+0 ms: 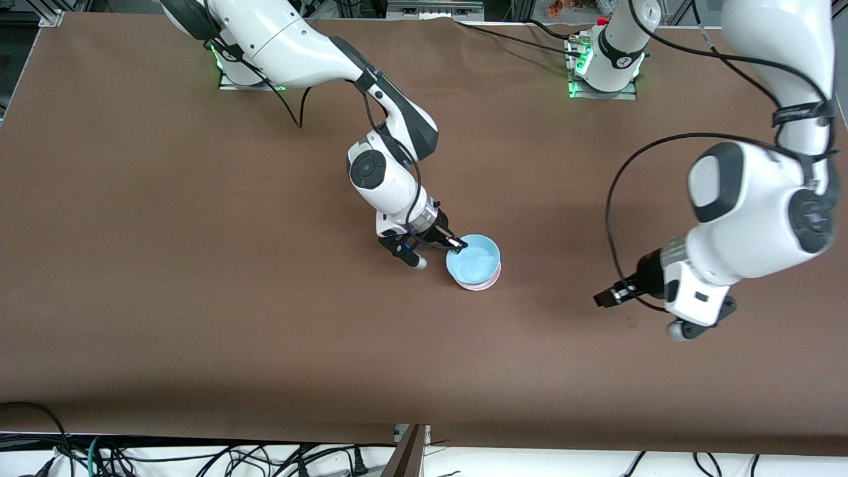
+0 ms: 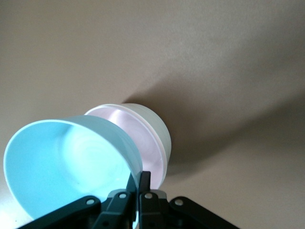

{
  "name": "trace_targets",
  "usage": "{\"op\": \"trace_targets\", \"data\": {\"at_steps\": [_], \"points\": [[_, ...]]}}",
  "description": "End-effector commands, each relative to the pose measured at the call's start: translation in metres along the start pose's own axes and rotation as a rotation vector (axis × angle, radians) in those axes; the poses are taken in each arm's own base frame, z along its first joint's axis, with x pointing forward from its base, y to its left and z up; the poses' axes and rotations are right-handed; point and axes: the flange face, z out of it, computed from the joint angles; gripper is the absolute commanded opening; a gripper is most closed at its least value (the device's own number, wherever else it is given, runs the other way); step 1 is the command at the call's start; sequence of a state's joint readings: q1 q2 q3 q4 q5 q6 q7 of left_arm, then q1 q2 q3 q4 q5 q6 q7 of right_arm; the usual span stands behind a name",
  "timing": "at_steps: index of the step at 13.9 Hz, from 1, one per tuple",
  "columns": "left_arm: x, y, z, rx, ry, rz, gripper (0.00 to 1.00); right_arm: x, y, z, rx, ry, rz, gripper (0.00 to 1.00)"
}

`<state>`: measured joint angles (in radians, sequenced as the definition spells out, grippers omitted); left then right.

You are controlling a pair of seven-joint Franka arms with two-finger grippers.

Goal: Stack pink and blue bowls on white bowl
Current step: 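Open the right gripper and lift it away from the blue bowl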

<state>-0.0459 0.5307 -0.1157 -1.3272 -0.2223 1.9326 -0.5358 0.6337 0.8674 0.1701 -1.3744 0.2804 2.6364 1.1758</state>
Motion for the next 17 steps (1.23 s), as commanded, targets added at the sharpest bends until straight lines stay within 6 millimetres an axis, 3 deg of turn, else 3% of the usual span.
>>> {"op": "trace_targets", "data": {"at_steps": [1, 4, 9, 13, 14, 15, 17], "points": [[0.008, -0.015, -0.023, -0.001, -0.027, 0.068, 0.51, -0.007, -0.003, 0.015, 0.009, -0.009, 0.007, 0.0], [0.016, -0.033, -0.036, 0.004, -0.027, 0.102, 0.51, -0.008, -0.002, 0.016, 0.007, -0.01, 0.005, 0.0], [0.017, -0.035, -0.057, 0.112, -0.006, 0.179, 0.53, -0.008, 0.0, 0.02, -0.001, -0.012, 0.0, 0.0], [0.024, -0.044, -0.062, 0.12, 0.004, 0.2, 0.57, -0.008, 0.002, 0.021, -0.007, -0.015, 0.001, 0.02], [0.026, -0.049, -0.065, 0.123, 0.003, 0.223, 0.58, -0.008, 0.002, 0.021, -0.007, -0.015, 0.001, 0.25], [0.03, -0.058, -0.066, 0.127, -0.005, 0.238, 0.59, -0.008, 0.002, 0.021, -0.01, -0.012, -0.007, 0.99], [0.037, -0.073, -0.071, 0.137, -0.016, 0.288, 0.6, -0.008, 0.002, 0.021, -0.007, -0.014, 0.0, 1.0]]}}
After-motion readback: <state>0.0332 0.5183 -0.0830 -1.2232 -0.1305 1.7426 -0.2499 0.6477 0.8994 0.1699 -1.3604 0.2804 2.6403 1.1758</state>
